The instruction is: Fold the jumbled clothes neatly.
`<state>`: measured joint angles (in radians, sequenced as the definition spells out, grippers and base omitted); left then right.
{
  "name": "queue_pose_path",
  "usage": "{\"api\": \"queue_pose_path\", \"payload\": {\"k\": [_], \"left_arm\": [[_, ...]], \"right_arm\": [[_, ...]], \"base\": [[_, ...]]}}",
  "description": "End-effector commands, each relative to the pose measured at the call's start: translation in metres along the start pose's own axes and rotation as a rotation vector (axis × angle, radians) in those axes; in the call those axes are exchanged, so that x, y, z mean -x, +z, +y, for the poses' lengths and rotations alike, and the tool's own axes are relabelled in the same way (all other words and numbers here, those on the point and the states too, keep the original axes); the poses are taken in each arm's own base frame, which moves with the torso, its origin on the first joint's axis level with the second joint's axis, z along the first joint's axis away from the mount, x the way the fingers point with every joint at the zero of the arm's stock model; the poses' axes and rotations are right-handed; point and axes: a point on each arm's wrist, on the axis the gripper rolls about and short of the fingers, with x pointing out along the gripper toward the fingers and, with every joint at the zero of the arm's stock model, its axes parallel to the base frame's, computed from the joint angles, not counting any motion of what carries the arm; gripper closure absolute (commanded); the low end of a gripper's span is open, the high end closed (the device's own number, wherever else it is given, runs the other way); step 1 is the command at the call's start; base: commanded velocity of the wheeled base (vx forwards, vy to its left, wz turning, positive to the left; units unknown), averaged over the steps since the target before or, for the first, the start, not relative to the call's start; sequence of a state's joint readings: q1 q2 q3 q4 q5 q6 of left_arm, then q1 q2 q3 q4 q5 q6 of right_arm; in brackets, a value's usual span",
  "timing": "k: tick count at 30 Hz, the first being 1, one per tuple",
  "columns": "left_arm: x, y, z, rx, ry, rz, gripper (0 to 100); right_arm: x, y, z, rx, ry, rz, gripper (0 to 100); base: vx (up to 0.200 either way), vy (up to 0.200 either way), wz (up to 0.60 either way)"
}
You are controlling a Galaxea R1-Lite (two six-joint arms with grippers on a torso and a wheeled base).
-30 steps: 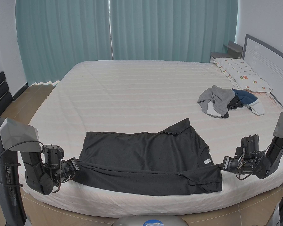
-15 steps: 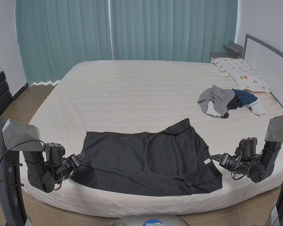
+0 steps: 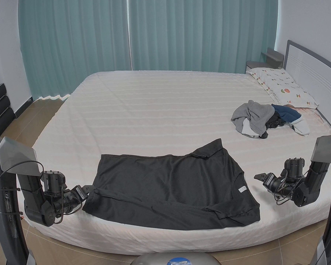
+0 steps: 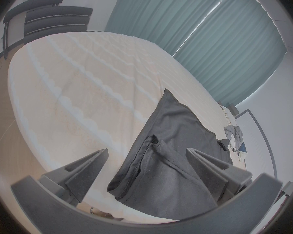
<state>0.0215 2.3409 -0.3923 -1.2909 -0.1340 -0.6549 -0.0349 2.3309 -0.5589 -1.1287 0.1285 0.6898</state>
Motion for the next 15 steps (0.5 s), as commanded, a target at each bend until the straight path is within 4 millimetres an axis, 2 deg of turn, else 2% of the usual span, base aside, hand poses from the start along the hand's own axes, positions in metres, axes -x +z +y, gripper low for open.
{"api": "queue_pose_path", "payload": {"k": [1,6,12,15], "left_arm": [[0.002,-0.002,0.005,0.011,0.016,0.016,0],[0.009,-0.007,0.006,-0.001,0.021,0.039,0],[0.011,-0.015,0.003,-0.004,0.005,0.075,0],[0.011,-0.016,0.002,-0.004,0.002,0.078,0]], "right_arm": [[-0.013,0.006,-0.003,-0.008,0.021,0.009,0],[-0.022,0.007,-0.003,-0.028,0.047,0.033,0],[-0.017,0.008,0.001,-0.171,0.113,0.035,0],[-0.011,0.0,-0.001,-0.169,0.127,0.03,0]], "base": [[0.0,0.0,0.0],[0.0,0.0,0.0],[0.0,0.0,0.0],[0.0,0.0,0.0]]}}
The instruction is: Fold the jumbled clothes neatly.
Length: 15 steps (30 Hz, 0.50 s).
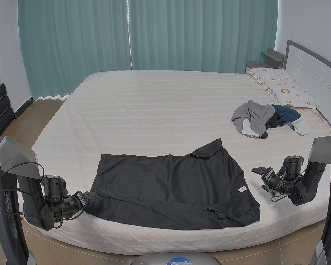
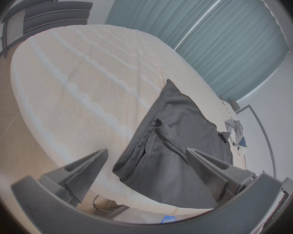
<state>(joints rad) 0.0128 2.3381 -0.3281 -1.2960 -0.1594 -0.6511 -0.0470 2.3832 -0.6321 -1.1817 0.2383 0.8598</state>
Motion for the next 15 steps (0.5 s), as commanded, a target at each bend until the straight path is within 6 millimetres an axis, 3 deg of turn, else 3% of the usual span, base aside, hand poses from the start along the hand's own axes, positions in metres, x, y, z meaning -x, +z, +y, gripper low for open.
{"api": "queue_pose_path", "payload": {"k": [1,9,15], "left_arm": [[0.001,-0.004,-0.002,-0.003,-0.006,0.015,0],[0.007,-0.009,-0.004,-0.008,-0.001,0.034,0],[0.01,-0.01,-0.007,-0.014,-0.006,0.033,0]], "right_arm": [[0.007,-0.009,-0.005,-0.007,0.003,0.013,0],[0.031,-0.023,-0.005,0.001,0.034,0.045,0],[0.032,-0.032,-0.008,0.004,0.026,0.066,0]], "base": [[0.0,0.0,0.0],[0.0,0.0,0.0],[0.0,-0.2,0.0]]}}
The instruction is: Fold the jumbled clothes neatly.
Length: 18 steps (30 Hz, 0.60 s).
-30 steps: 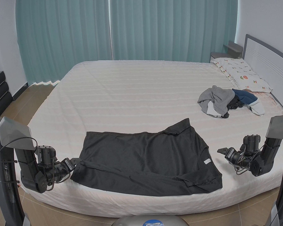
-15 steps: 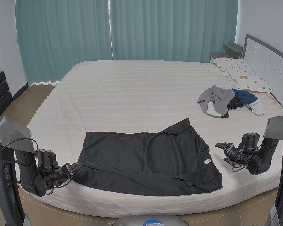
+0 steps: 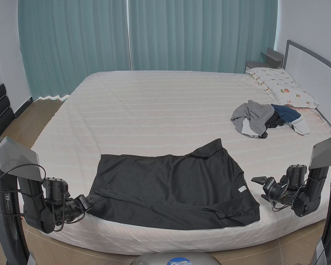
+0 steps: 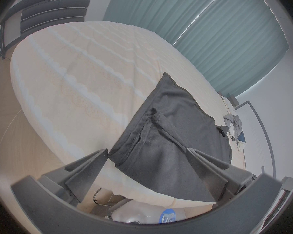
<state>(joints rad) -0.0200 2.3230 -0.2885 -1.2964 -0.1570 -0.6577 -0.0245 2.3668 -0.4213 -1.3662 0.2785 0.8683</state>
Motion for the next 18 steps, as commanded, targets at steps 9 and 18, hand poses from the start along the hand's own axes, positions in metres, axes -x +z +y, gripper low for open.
{"api": "queue_pose_path", "payload": {"k": [9,18], "left_arm": [[0.009,-0.007,-0.009,-0.028,-0.012,0.01,0],[0.017,0.019,-0.012,0.063,-0.056,-0.087,0]], "right_arm": [[0.008,-0.012,0.009,0.021,0.017,0.032,0],[0.025,-0.062,0.045,0.104,0.075,0.162,0]], "base": [[0.0,-0.2,0.0],[0.0,0.0,0.0]]}}
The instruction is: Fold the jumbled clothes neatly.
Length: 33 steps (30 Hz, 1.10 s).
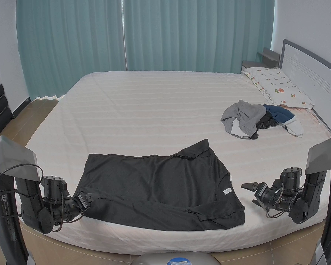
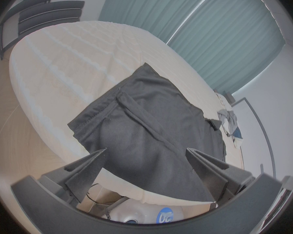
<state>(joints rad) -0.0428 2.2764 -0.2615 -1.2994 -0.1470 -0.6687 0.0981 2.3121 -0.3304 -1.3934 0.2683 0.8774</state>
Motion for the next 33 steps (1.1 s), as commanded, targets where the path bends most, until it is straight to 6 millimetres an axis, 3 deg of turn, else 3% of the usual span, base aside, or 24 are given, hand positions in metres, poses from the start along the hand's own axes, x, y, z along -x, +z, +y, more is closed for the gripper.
{"api": "queue_pose_path", "payload": {"k": [1,6,12,16,21,33], "left_arm": [[0.007,0.024,-0.005,0.099,-0.051,-0.091,0],[0.009,0.033,-0.002,0.137,-0.084,-0.099,0],[0.008,0.031,-0.002,0.113,-0.087,-0.09,0],[0.008,0.031,-0.002,0.067,-0.085,-0.091,0],[0.004,0.032,0.002,0.081,-0.073,-0.089,0],[-0.002,0.042,0.013,0.106,-0.073,-0.11,0]], "right_arm": [[0.007,-0.035,0.027,0.055,0.034,0.084,0],[-0.001,-0.068,0.042,0.078,0.006,0.094,0],[-0.001,-0.077,0.049,0.081,0.015,0.104,0],[-0.006,-0.103,0.049,0.085,0.005,0.181,0],[-0.009,-0.105,0.05,0.084,-0.003,0.146,0],[-0.018,-0.102,0.056,0.079,0.031,0.115,0]], "base": [[0.0,0.0,0.0],[0.0,0.0,0.0],[0.0,0.0,0.0],[0.0,0.0,0.0],[0.0,0.0,0.0],[0.0,0.2,0.0]]}}
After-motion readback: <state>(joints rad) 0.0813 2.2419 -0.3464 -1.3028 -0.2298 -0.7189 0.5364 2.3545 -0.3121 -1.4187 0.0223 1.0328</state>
